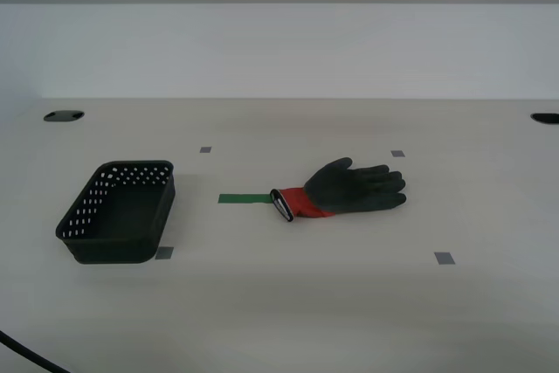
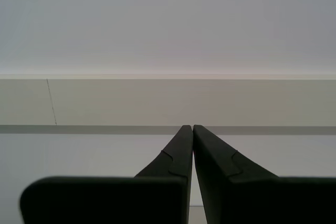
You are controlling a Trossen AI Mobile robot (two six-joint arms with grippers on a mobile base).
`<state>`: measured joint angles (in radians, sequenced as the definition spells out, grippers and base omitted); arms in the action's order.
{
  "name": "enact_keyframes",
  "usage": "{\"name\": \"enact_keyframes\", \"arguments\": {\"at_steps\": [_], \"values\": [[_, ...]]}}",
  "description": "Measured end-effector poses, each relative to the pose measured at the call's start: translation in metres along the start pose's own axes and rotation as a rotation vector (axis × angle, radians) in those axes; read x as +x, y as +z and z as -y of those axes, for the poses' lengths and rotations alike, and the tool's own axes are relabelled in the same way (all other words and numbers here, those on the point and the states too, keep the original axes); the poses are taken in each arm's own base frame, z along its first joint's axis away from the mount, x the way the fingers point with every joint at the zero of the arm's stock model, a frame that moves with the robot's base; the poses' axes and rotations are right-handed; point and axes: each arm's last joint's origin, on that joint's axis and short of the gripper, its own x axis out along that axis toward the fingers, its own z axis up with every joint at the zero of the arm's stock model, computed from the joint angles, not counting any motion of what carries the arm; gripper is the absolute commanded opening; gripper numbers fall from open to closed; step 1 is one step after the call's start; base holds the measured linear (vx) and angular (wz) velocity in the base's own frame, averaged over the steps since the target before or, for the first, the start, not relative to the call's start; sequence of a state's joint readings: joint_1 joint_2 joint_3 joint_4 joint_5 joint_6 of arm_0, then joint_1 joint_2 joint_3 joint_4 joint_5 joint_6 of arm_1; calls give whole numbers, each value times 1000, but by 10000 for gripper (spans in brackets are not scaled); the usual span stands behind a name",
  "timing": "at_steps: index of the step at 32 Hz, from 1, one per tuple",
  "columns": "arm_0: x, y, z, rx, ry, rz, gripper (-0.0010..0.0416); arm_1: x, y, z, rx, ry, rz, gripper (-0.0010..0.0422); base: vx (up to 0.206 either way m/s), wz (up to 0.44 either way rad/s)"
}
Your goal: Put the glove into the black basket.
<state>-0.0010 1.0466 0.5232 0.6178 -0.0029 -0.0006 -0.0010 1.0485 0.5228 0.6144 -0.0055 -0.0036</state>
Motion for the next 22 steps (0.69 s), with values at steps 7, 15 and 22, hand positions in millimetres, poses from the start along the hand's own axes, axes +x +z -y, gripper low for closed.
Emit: {"name": "enact_keyframes", "arguments": {"at_steps": [7, 15, 22], "values": [[0, 0, 0, 0, 1, 0, 1, 0, 0, 0, 0, 0, 0, 0, 0, 0], [0, 0, 0, 0, 0, 0, 1, 0, 0, 0, 0, 0, 0, 0, 0, 0], [0, 0, 0, 0, 1, 0, 1, 0, 0, 0, -1, 0, 0, 0, 0, 0]]}}
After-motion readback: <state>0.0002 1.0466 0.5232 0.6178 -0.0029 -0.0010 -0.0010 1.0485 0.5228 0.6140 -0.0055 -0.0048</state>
